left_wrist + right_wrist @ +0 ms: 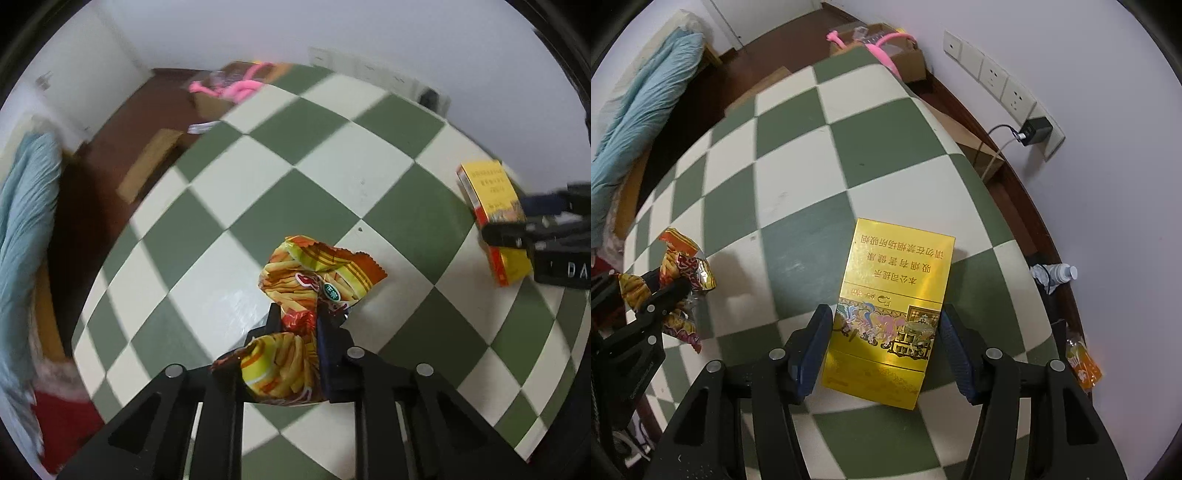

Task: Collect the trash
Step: 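Grasp the orange chip bag with the left tool while the right tool grasps the yellow box, then carry the chip bag and yellow box over the trash bin with both tools, then open the left tool over the bin while the right tool drops the yellow box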

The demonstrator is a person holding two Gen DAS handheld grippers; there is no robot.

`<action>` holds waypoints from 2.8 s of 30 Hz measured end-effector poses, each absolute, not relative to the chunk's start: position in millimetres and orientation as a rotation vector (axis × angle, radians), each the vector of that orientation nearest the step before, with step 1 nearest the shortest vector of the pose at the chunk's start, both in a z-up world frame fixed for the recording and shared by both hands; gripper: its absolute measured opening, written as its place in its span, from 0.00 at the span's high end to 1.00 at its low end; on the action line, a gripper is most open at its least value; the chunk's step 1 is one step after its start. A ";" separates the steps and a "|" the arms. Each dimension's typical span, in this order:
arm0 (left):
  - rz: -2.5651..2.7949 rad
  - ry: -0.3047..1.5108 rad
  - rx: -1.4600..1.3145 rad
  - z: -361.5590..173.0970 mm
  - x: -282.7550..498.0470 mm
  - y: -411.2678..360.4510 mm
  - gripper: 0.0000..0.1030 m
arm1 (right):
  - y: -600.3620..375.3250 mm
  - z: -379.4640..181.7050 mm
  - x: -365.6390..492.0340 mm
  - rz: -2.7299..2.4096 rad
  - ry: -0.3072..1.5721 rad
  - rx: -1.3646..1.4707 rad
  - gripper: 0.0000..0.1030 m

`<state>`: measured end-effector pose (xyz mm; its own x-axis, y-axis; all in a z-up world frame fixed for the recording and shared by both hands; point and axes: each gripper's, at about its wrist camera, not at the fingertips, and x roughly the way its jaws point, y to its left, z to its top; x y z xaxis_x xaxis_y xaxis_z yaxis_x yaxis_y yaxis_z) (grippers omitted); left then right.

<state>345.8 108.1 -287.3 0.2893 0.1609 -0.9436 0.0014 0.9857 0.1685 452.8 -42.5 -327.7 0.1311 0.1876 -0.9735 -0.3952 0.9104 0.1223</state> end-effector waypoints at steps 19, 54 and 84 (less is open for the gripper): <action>0.554 0.958 -0.201 -152.9 184.1 109.7 0.87 | -23.1 -196.6 332.6 0.723 1.164 -0.173 0.41; 0.839 1.045 -1.051 -354.3 -165.6 370.2 0.81 | 340.8 -387.3 6.8 1.138 1.400 -0.781 0.41; 1.135 0.977 -0.807 -239.4 -213.7 299.7 0.06 | 277.9 -269.1 -10.6 1.224 1.265 -0.784 0.01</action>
